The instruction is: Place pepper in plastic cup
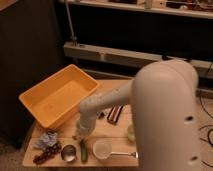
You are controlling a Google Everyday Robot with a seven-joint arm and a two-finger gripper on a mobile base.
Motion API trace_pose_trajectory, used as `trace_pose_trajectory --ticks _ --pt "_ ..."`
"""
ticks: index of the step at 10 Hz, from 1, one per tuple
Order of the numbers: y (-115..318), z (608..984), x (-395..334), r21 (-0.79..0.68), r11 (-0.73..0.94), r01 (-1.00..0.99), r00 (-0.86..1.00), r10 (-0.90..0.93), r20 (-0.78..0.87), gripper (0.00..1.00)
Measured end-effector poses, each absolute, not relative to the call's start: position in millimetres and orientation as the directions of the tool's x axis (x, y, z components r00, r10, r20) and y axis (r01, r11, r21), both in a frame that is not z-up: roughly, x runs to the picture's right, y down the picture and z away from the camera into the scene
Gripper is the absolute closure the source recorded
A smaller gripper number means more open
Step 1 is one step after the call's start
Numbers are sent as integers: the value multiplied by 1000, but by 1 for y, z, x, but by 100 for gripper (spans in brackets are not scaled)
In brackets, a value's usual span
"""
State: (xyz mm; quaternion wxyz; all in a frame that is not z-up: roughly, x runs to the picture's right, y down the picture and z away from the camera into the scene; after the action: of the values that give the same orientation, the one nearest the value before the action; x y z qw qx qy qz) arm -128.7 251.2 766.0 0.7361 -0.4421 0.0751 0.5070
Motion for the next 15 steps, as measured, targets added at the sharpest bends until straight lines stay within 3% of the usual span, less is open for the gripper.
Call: trace_pose_trajectory --ticks 5,8,11,15 --pt "151 687 -24 -628 -82 -774 254 869 -426 94" --pt "106 667 35 -742 -285 -607 -87 952 -294 94" --pt "92 660 57 -784 -341 -518 -206 940 -273 94" --pt "108 660 89 -643 -325 -693 -271 945 -185 94"
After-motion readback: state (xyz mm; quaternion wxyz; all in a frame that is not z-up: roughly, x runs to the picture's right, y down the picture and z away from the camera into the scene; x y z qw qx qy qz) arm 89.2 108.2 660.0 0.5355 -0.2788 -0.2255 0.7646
